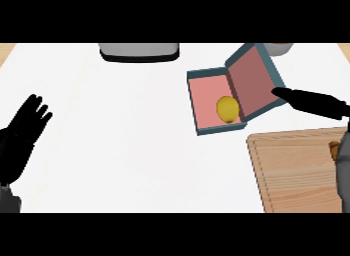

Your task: Pick the lemon from the cutting board and place it in the cardboard box

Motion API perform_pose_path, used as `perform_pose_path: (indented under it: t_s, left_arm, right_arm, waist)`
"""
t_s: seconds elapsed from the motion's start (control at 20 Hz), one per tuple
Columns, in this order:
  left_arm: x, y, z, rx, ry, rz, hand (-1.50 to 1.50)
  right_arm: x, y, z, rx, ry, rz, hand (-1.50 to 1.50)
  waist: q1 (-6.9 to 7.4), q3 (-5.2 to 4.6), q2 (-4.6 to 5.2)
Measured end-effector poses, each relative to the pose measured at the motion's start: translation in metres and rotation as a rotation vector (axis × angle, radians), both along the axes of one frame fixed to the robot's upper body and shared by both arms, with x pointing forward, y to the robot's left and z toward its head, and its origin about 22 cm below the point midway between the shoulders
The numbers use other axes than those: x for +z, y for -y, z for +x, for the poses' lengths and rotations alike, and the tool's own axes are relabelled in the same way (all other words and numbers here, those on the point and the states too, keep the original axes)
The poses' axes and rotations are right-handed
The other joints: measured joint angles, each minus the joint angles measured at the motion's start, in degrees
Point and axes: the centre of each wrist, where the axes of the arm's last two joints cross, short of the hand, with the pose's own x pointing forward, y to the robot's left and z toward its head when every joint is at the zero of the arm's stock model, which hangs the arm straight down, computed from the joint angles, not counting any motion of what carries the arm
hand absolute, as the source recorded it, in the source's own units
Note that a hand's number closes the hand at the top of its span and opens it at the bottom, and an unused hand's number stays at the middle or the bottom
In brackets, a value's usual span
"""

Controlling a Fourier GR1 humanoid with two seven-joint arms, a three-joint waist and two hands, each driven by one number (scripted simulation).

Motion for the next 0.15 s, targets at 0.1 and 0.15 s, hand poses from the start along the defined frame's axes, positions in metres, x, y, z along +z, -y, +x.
perform_pose_path:
  t_s: [0.1, 0.15]
  left_arm:
    - [-0.0015, 0.0031, 0.0011, -0.004, -0.001, -0.001, 0.00]
    - [-0.0005, 0.0063, -0.0002, -0.003, 0.000, 0.002, 0.00]
  right_arm:
    - [-0.0039, 0.0050, -0.0055, 0.007, -0.004, -0.006, -1.50]
    - [-0.0037, 0.0072, -0.0118, 0.008, -0.002, -0.009, -1.50]
  waist:
    - [0.15, 0.00, 0.02]
    - [0.20, 0.01, 0.05]
